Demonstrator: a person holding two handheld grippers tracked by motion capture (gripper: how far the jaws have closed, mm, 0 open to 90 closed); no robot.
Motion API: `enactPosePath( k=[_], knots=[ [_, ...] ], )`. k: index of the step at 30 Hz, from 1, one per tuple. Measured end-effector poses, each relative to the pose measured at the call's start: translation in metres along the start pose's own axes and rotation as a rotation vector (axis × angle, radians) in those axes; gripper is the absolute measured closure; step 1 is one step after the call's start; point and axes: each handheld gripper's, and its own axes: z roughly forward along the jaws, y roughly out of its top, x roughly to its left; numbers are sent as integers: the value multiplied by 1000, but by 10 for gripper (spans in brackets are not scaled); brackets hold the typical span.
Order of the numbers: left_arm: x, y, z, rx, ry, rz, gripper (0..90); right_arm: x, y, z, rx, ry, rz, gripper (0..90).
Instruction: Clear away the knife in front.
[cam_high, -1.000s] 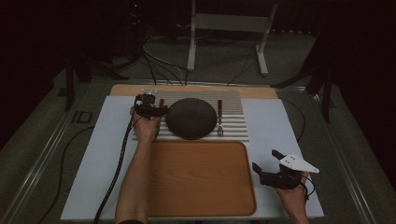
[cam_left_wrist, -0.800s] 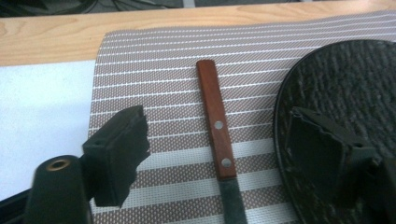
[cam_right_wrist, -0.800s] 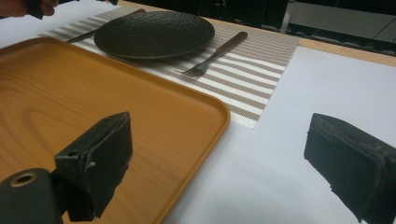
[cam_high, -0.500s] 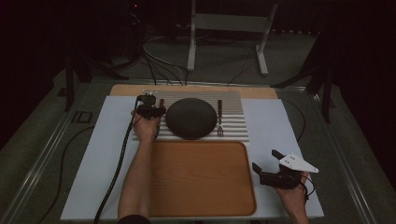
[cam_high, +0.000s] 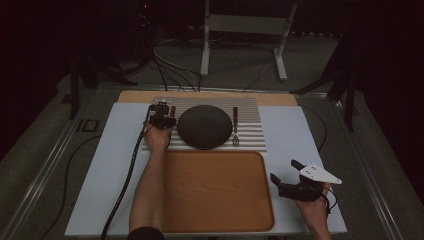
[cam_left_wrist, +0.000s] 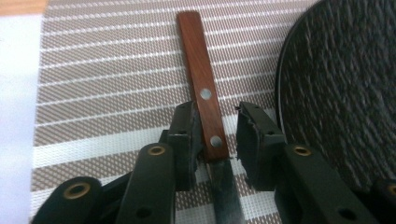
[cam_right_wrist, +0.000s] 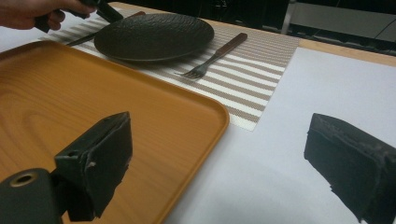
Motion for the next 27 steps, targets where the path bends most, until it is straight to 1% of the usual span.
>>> enactPosePath(
  k=[3,4,5,6,8,9,11,15,16,18,19,22,25,27],
  knots=[
    [-2,-2,0,9,13,21,710,-1,0,1,2,1,2,77],
    [-2,-2,0,9,13,21,719,-1,0,1,2,1,2,77],
    [-3,-2,0,16,22,24,719,-1,0,1,1,2,2,77],
    [-3,-1,-1,23,27,21,743,0,0,2,1,4,1,77],
    [-3,-1,-2,34,30,12,750,0,0,2,3,5,-1,77],
    [-4,-1,-2,37,32,19,752,0,1,3,2,6,-1,77],
    [-4,-1,-3,41,32,24,754,0,1,3,1,7,-3,77],
    [-4,-1,-4,54,16,25,779,1,1,3,3,8,-4,77],
    [-4,-2,-5,51,8,33,782,1,1,3,2,8,-4,77],
    [-4,-3,-6,42,10,47,782,1,1,3,3,6,-2,77],
    [-3,-3,-7,34,-4,33,782,1,1,3,4,6,-1,77],
    [-2,-1,-13,20,-13,35,783,1,0,2,4,5,-2,77],
    [-1,1,-20,13,-4,48,782,2,0,3,5,7,-5,77],
    [-1,1,-22,12,-2,50,783,2,0,3,5,7,-5,77]
  ],
)
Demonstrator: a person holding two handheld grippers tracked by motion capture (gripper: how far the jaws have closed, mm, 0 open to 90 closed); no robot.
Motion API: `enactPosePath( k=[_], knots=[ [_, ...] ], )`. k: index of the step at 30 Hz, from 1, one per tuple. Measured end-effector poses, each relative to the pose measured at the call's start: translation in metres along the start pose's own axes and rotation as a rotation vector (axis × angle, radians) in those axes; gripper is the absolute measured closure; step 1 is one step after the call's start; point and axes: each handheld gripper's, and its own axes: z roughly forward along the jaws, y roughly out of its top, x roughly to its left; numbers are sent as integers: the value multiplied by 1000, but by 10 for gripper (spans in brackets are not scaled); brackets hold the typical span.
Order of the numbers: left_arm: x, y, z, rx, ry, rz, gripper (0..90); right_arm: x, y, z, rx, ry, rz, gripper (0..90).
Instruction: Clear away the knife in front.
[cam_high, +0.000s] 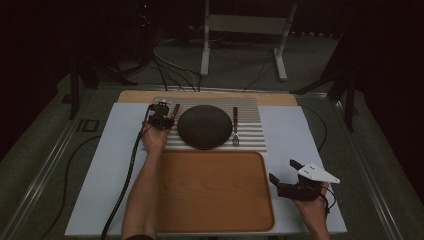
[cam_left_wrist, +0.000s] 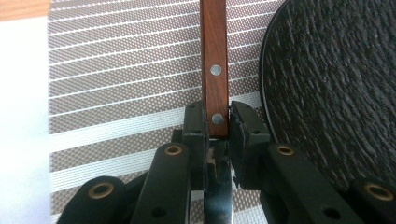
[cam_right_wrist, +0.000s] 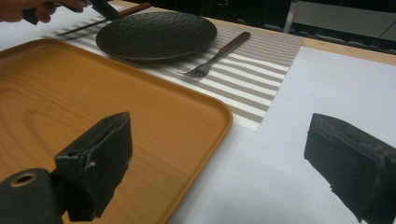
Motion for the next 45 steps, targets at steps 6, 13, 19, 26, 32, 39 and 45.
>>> enactPosePath(
  k=[6,13,19,26,32,39,45],
  knots=[
    [2,3,-15,-33,3,8,782,0,0,0,-1,2,0,77],
    [1,4,-27,-51,0,10,782,1,0,0,0,4,0,77],
    [-4,2,-37,-67,-20,-8,782,1,0,0,1,5,-1,77],
    [-11,-3,-45,-72,-25,-11,781,1,0,1,3,5,-6,77],
    [-23,-4,-62,-78,-18,12,781,2,0,1,6,4,-5,77],
    [-27,-8,-76,-101,-29,15,781,2,0,1,8,4,-5,77],
    [-30,-15,-84,-111,-27,20,781,2,0,1,9,4,-7,78]
  ],
)
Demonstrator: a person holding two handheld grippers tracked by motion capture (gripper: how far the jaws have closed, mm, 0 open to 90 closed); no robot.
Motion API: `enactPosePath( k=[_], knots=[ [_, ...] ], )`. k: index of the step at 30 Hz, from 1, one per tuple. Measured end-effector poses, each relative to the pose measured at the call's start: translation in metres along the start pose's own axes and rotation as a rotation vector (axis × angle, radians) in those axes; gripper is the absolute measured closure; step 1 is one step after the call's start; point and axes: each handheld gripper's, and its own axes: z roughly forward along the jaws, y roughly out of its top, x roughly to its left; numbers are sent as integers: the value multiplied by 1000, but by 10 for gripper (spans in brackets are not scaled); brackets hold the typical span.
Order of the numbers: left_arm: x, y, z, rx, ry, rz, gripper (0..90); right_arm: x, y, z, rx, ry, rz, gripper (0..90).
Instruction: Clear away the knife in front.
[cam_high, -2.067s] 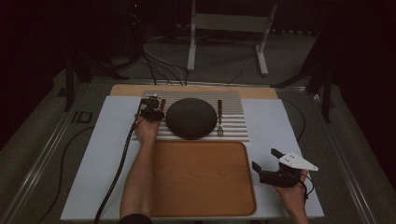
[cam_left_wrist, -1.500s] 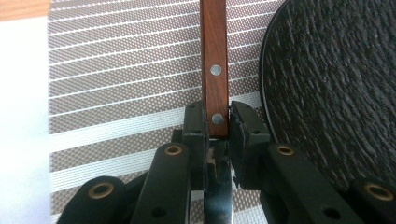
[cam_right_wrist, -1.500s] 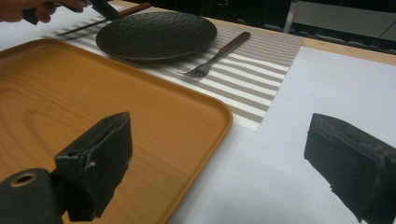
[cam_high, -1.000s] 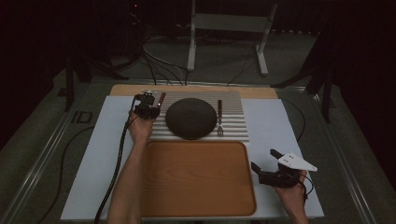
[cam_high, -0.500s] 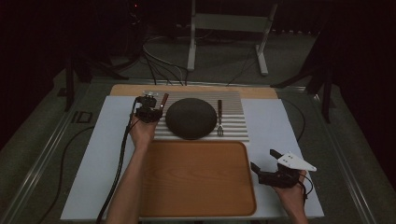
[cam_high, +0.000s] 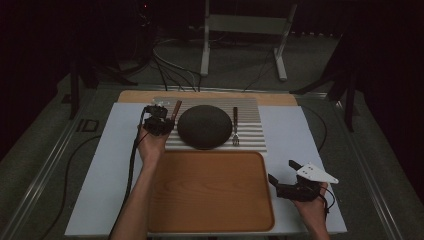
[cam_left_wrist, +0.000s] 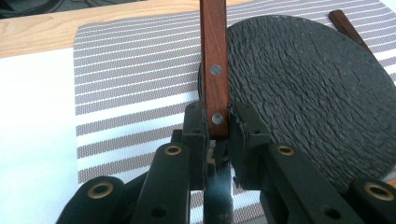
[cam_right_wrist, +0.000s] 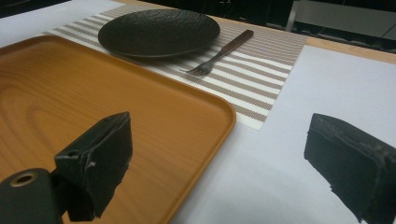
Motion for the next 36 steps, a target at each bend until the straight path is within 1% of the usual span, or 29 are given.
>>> enactPosePath(
  k=[4,7,10,12,20,24,26,30,35,36],
  knots=[
    [-2,-5,-8,-7,0,3,781,0,0,0,0,0,0,77],
    [-4,-9,-12,-13,-3,-4,781,0,0,0,1,0,-1,78],
    [-6,-12,-15,0,-6,-13,781,0,0,0,1,0,0,77],
    [-7,-13,-16,-1,-2,-11,781,0,0,0,1,1,0,77],
    [-15,-21,-28,-8,-12,-6,781,0,0,-1,0,-1,1,77],
    [-17,-25,-30,-6,-5,-11,781,1,0,-1,-1,-1,1,77],
    [-18,-27,-31,-5,-10,-12,781,0,0,-1,-1,-1,-1,77],
    [-22,-35,-32,2,-10,-11,781,1,0,-1,-3,-1,-1,77],
    [-23,-46,-33,9,-18,-21,781,1,0,-1,-2,-1,-4,77],
    [-23,-46,-33,9,-18,-21,781,1,0,-1,-2,-1,-4,77]
  ],
)
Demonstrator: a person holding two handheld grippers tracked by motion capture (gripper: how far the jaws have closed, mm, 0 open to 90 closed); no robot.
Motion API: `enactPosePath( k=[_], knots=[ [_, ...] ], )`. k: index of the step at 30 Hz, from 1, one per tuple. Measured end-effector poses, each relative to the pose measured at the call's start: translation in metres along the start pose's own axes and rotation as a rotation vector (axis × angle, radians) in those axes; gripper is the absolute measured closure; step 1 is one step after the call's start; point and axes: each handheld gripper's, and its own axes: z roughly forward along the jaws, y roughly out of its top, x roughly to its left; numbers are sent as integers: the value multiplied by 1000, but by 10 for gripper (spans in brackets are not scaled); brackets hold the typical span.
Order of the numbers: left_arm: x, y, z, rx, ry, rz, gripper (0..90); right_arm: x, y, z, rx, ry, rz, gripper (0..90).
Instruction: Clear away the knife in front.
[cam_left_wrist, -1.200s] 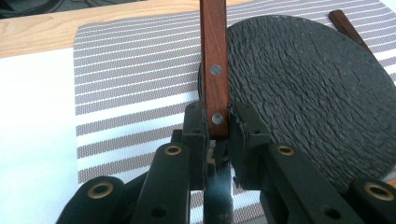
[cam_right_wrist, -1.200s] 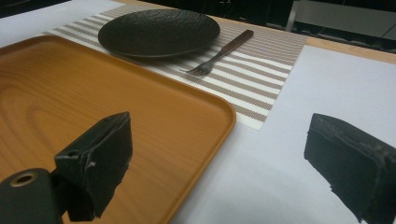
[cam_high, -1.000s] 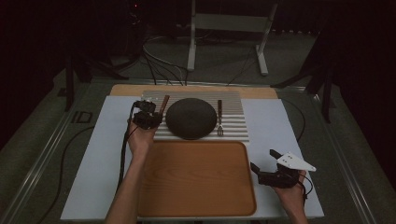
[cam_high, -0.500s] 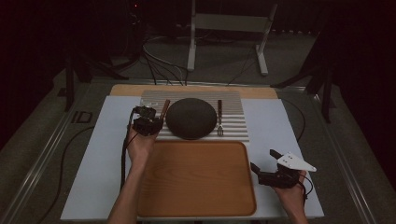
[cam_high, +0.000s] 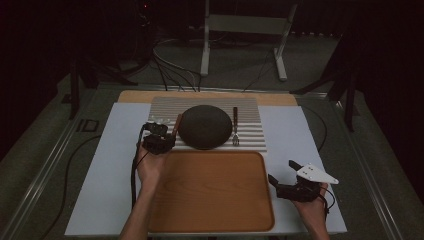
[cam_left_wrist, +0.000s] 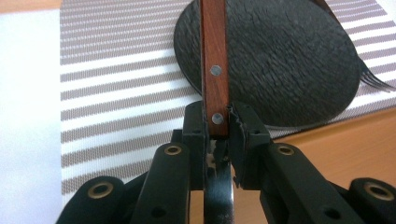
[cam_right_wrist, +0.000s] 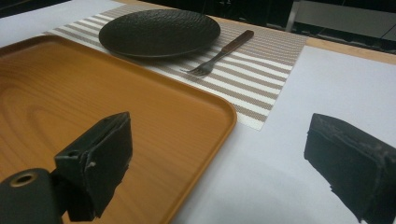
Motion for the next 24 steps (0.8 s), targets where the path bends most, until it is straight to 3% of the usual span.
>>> enactPosePath(
  k=[18,19,24],
  knots=[
    [-3,-36,-12,5,4,-27,781,1,0,-1,-1,-2,-2,77],
    [-2,-45,-12,5,3,-47,781,1,0,-1,0,-2,-2,77],
    [-2,-55,-12,15,2,-57,781,1,0,-1,-1,-3,-1,77]
  ],
)
